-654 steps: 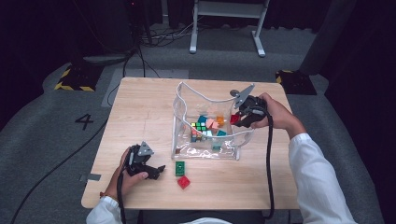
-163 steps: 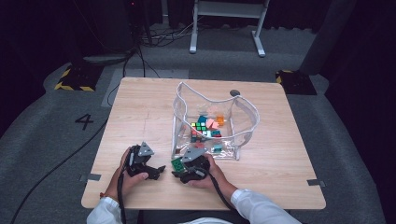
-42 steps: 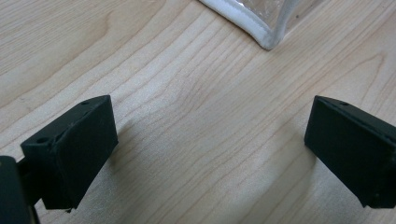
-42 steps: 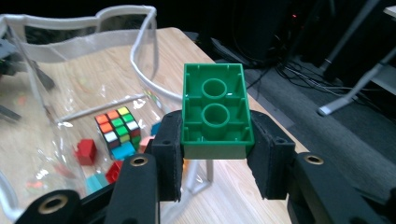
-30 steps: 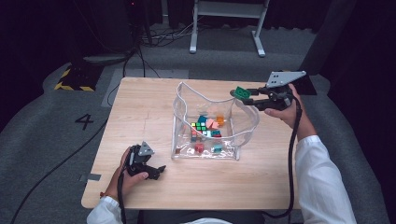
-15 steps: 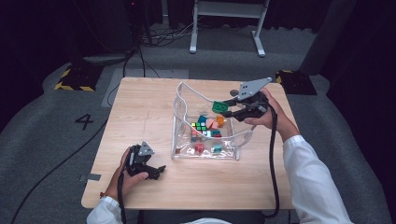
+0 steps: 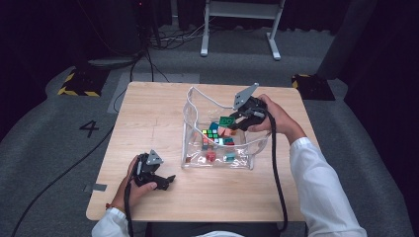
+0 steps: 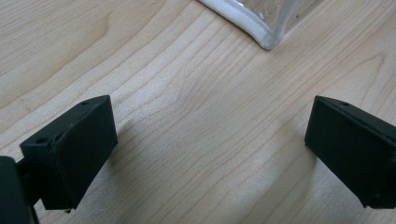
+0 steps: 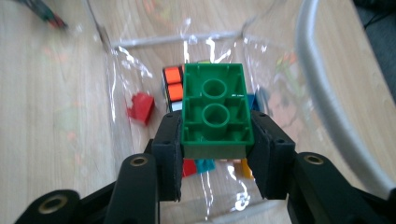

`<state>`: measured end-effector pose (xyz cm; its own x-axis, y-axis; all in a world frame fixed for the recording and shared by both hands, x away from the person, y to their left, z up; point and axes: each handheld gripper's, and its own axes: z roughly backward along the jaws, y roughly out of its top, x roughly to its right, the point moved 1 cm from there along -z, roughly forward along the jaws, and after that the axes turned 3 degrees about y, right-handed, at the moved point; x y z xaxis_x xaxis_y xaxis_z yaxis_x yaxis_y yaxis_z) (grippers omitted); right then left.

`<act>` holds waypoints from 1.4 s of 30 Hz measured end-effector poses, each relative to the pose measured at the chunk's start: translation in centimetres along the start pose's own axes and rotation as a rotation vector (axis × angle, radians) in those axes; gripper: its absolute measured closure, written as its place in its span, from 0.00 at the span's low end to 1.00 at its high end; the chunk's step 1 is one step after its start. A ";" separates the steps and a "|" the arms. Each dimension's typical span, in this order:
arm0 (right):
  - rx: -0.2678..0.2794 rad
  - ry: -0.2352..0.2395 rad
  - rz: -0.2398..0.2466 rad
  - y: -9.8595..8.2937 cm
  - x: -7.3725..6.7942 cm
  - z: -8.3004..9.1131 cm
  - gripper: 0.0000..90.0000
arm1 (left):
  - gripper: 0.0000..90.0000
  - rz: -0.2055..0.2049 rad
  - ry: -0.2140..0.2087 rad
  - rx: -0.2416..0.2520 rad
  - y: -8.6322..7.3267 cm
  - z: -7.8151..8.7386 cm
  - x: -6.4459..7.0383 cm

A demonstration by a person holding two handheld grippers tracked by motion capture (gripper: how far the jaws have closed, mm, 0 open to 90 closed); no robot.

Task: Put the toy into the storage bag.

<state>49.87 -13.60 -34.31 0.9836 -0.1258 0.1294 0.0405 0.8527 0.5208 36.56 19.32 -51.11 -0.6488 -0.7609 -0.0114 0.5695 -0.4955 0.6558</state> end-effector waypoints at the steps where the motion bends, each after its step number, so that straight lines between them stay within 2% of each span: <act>1: -0.017 0.002 -0.003 -0.1 0.1 -0.2 0.66 | 0.03 0.000 0.000 0.000 0.0 0.0 0.0; 9: -0.144 -0.046 0.014 -0.6 0.5 -1.4 0.66 | 0.03 0.000 0.000 0.000 0.0 0.0 0.0; 13: -0.209 -0.056 -0.009 -1.2 0.5 -1.2 0.66 | 0.03 0.000 0.000 0.000 0.0 0.0 0.0; 21: -0.285 -0.059 -0.022 -2.7 1.0 -0.8 0.66 | 0.03 0.000 0.000 0.000 0.0 0.0 0.0; 30: -0.307 -0.045 -0.027 -3.7 0.8 0.5 0.66 | 0.03 0.000 0.000 0.000 0.0 0.0 0.0; 32: -0.303 -0.040 -0.019 -3.8 0.9 0.7 0.66 | 0.03 0.000 0.000 0.000 0.0 0.0 0.0; 37: -0.289 -0.041 -0.027 -4.0 0.9 0.7 0.65 | 0.03 0.000 0.000 0.000 0.0 0.0 0.0; 39: -0.280 -0.045 -0.045 -4.0 0.8 0.7 0.65 | 0.03 0.000 0.000 0.000 0.0 0.0 0.0; 42: -0.266 -0.042 -0.041 -3.9 0.7 0.8 0.63 | 0.03 0.000 -0.001 0.000 0.0 0.0 0.0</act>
<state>50.23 -17.43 -35.58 0.9721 -0.1797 0.1508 0.1309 0.9489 0.2871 36.57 19.32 -51.11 -0.6490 -0.7607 -0.0108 0.5699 -0.4955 0.6555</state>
